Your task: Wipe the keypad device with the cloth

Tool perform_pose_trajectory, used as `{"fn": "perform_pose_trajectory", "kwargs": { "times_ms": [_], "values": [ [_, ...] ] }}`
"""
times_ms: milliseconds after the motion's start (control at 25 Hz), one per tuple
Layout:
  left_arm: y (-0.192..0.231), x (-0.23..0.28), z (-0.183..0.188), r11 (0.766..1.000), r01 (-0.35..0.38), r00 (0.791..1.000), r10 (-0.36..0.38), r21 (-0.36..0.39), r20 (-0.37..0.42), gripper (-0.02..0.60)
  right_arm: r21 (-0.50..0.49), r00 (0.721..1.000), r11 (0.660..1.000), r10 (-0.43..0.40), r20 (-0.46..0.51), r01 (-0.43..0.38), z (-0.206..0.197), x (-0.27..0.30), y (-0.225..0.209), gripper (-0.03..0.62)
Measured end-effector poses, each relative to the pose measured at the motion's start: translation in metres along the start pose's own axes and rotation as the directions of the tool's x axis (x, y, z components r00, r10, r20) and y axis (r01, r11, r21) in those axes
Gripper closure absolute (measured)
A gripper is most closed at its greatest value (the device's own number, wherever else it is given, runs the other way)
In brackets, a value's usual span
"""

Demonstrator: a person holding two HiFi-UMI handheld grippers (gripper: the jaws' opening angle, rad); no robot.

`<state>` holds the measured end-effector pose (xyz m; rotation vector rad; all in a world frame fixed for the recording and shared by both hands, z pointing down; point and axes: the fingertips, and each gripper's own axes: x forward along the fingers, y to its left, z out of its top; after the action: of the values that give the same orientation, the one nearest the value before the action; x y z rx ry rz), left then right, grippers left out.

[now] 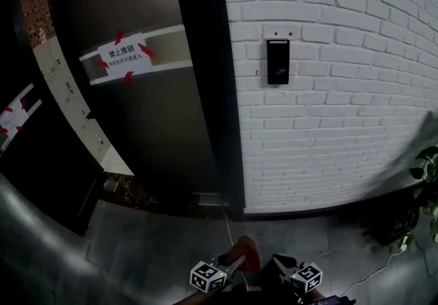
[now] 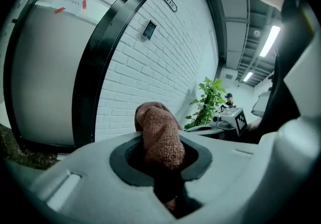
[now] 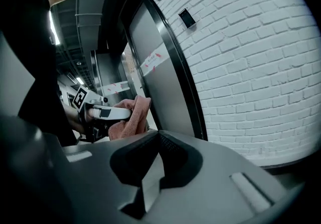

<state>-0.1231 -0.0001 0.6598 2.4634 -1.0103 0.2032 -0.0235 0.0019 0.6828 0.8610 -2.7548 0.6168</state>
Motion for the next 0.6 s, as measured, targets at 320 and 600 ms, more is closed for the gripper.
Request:
{"fn": "perform_pose_trajectory", "kwargs": {
  "times_ms": [320, 600],
  "values": [
    [-0.029, -0.008, -0.002, 0.994, 0.107, 0.993, -0.108, 0.029, 0.051, 0.514, -0.062, 0.999, 0.998, -0.017, 0.046, 0.020, 0.001, -0.025, 0.032, 0.592],
    [-0.029, -0.023, -0.011, 0.993, 0.113, 0.992, -0.115, 0.035, 0.059, 0.514, -0.045, 0.998, 0.999, -0.022, 0.062, 0.025, -0.004, -0.028, 0.053, 0.592]
  ]
}}
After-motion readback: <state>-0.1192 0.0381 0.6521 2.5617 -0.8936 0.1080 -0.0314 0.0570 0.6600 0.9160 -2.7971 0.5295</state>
